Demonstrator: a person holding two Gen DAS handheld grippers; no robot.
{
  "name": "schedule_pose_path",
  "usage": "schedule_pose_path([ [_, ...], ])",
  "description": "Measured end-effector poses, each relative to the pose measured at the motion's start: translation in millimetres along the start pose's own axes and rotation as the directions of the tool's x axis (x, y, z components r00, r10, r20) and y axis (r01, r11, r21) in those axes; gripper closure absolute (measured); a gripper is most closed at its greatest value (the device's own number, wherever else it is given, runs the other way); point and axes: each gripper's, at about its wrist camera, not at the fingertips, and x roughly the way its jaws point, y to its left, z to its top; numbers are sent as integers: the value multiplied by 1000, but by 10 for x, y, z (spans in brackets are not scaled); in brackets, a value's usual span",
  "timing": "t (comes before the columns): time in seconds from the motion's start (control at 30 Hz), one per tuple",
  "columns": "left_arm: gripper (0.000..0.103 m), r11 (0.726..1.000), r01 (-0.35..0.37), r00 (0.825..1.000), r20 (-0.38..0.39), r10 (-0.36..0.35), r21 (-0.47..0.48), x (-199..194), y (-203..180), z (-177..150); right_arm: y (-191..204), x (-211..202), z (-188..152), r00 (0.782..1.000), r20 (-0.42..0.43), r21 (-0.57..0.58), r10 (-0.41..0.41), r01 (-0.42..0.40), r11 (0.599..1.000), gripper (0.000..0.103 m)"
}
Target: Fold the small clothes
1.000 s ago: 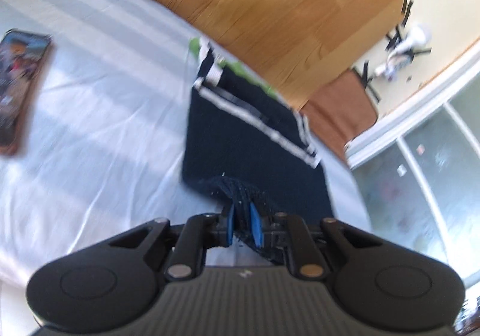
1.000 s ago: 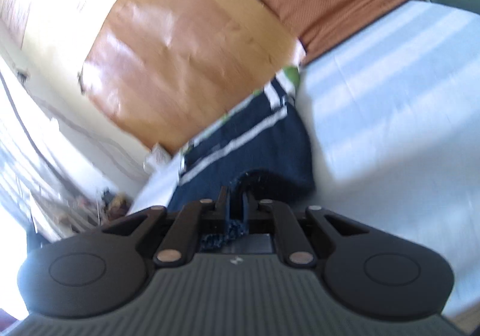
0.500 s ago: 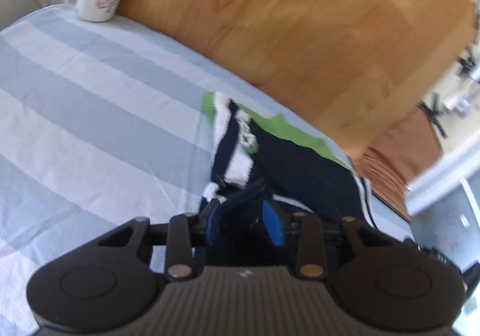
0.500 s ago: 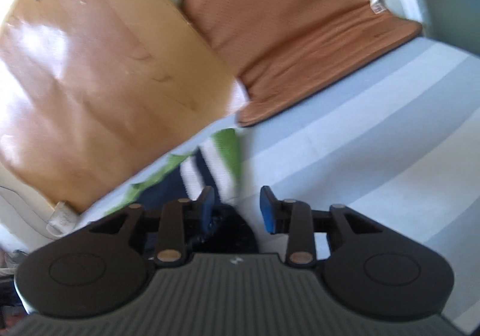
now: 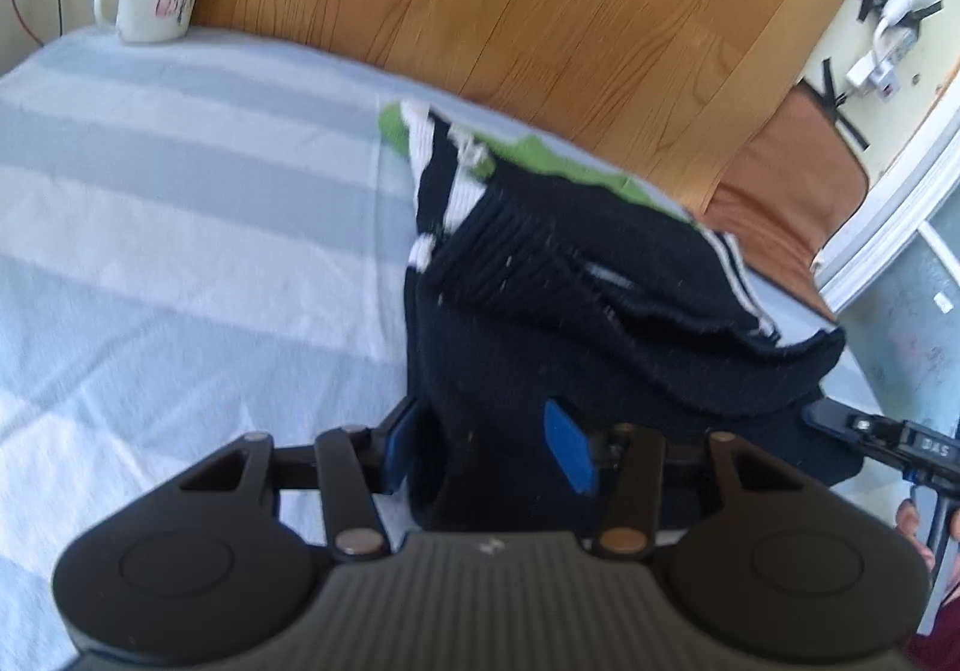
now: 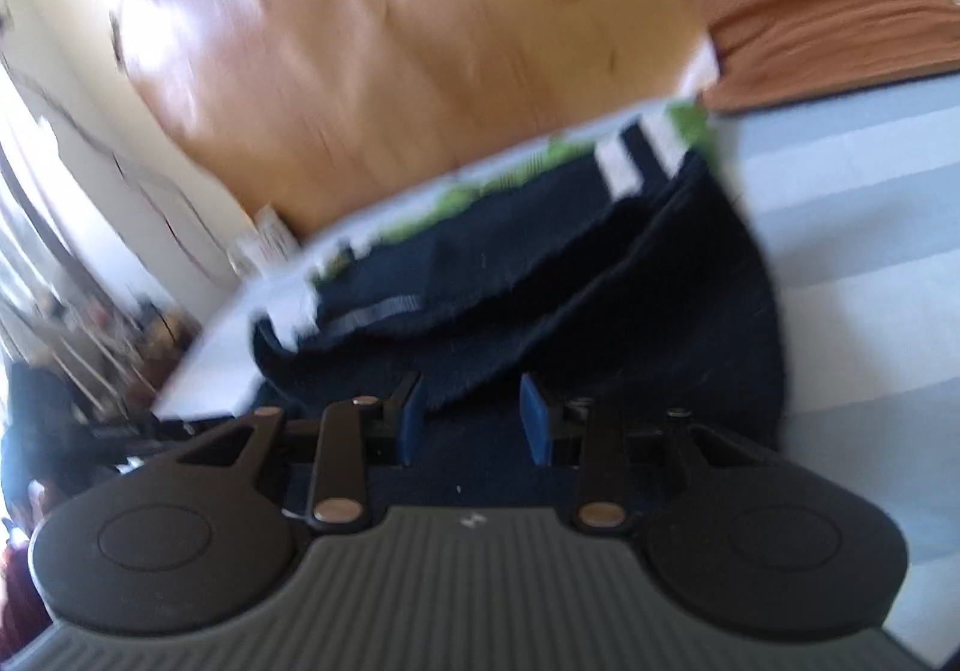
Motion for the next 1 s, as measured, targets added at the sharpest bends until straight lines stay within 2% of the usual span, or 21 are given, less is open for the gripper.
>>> schedule_pose_path([
  [0.07,58,1000,-18,1000,9,18,4,12,-5,-16,-6,201,107,1000,-8,20,6,-6,1000,66],
  [0.2,58,999,-32,999,13,32,-18,25,-10,-14,-29,476,483,992,127,58,-22,14,998,64],
  [0.27,58,999,-41,999,8,41,-25,25,-10,-20,-71,499,610,987,153,98,-51,36,995,64],
  [0.33,58,999,-43,999,4,43,-23,7,-11,-36,-100,393,617,986,160,109,-38,20,994,64],
  [0.37,58,999,-42,999,4,42,-20,-5,-12,-47,-101,316,586,986,164,100,-40,24,995,64],
  [0.5,76,997,-59,998,14,60,-39,-38,6,-72,-193,-142,338,973,201,73,-112,99,992,64],
  [0.57,79,997,-55,998,15,56,-56,-66,27,-80,-269,-418,154,955,241,85,-174,158,984,62],
  [0.67,80,996,-43,999,11,44,-75,-104,55,-85,-388,-732,-128,910,285,143,-300,270,952,53],
  [0.7,83,996,-41,999,10,42,-75,-109,51,-85,-445,-795,-189,905,280,171,-320,281,944,53],
  [0.73,84,997,-40,999,8,41,-71,-109,38,-87,-501,-836,-241,909,264,196,-323,277,941,53],
  [0.83,87,997,-57,998,4,57,-50,-99,-22,-101,-586,-791,-363,938,198,233,-286,238,943,53],
  [0.87,89,997,-64,998,5,65,-43,-98,-38,-108,-581,-738,-395,948,170,235,-268,225,946,63],
  [0.9,92,997,-71,997,7,71,-38,-100,-47,-117,-570,-695,-430,960,148,233,-238,200,952,77],
  [0.93,92,997,-73,997,7,74,-36,-100,-49,-127,-529,-657,-458,962,147,224,-230,195,955,88],
  [1.0,94,997,-76,997,6,76,-34,-112,-35,-150,-427,-656,-492,954,160,169,-255,228,959,93],
])
